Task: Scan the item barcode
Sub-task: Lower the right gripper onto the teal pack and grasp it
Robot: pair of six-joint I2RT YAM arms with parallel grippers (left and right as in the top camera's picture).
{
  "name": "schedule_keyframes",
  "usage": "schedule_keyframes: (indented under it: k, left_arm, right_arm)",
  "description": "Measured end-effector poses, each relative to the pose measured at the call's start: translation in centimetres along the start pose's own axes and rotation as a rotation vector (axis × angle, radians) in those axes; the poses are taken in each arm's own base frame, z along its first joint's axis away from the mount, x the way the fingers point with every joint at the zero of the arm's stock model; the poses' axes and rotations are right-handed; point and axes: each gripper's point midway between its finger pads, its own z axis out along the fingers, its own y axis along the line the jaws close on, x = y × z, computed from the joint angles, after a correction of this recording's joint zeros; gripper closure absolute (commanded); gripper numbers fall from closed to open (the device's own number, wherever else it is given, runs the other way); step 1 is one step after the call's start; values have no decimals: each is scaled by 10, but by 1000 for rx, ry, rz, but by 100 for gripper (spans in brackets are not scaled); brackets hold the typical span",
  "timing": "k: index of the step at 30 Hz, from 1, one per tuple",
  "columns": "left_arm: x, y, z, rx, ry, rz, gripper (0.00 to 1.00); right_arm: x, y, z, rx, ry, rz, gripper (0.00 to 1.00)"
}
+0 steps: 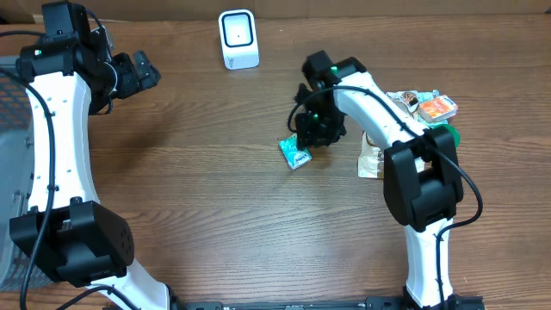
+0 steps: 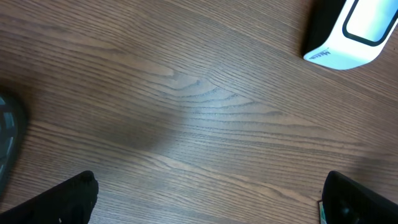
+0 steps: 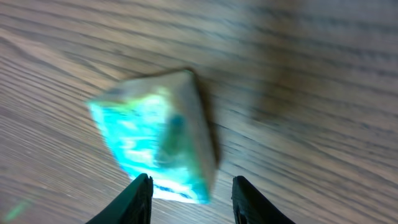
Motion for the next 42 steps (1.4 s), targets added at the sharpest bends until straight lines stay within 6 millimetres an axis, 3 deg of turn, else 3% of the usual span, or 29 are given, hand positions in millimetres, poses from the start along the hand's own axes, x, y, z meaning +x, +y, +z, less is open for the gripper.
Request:
schedule_keyframes:
  k: [4,13,17,20,29,34,42]
  left_arm:
    - [0,0,0,0,0,0,1]
    - [0,0,0,0,0,0,0]
    - [0,0,0,0,0,0,0]
    - [0,0,0,0,0,0,0]
    - [0,0,0,0,0,0,0]
    - [0,0,0,0,0,0,0]
    - [0,0,0,0,0,0,0]
  right_arm:
    - [6,-13,17,-90,15,42,67]
    - [10,9,30,-269,12,26,69]
    - [11,11,30,-288,21,57,75]
    - [13,15,29,-307,34,76,68]
    - [27,17,22,-310,83,102,62]
    - [15,23,25,-301,31,89,62]
    - [21,32,41,-319,26,142,91]
